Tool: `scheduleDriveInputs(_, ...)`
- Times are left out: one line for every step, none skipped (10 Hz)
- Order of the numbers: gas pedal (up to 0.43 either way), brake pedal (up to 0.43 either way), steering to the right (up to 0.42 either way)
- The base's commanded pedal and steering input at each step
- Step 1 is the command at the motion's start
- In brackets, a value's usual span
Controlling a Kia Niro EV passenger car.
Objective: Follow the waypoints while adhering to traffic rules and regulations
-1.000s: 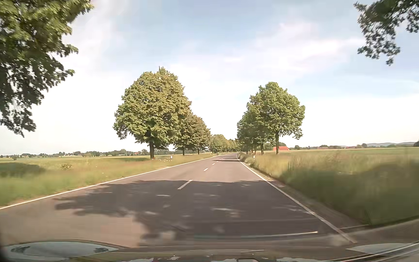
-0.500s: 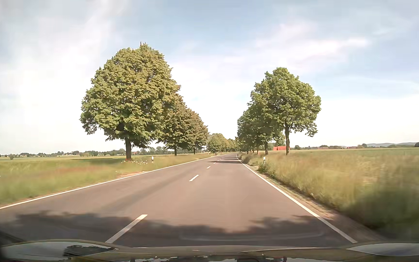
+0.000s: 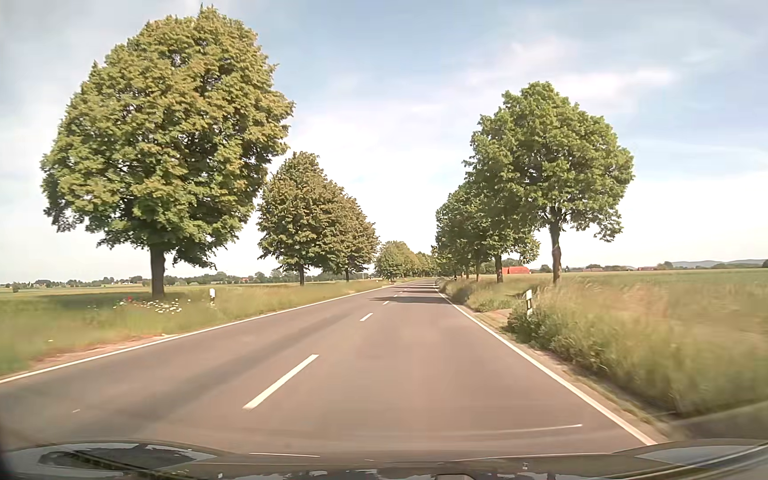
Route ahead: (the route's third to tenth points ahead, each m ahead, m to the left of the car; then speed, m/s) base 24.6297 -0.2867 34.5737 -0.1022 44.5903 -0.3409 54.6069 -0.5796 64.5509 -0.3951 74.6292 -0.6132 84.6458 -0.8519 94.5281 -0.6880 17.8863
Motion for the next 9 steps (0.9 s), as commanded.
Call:
scheduleDriveInputs(0.150, 0.000, -0.001)
scheduleDriveInputs(0.150, 0.000, -0.001)
scheduleDriveInputs(0.150, 0.000, -0.001)
scheduleDriveInputs(0.150, 0.000, -0.001)
scheduleDriveInputs(0.150, 0.000, -0.001)
scheduleDriveInputs(0.150, 0.000, -0.001)
scheduleDriveInputs(0.150, 0.000, -0.001)
scheduleDriveInputs(0.150, 0.000, 0.000)
scheduleDriveInputs(0.150, 0.000, 0.000)
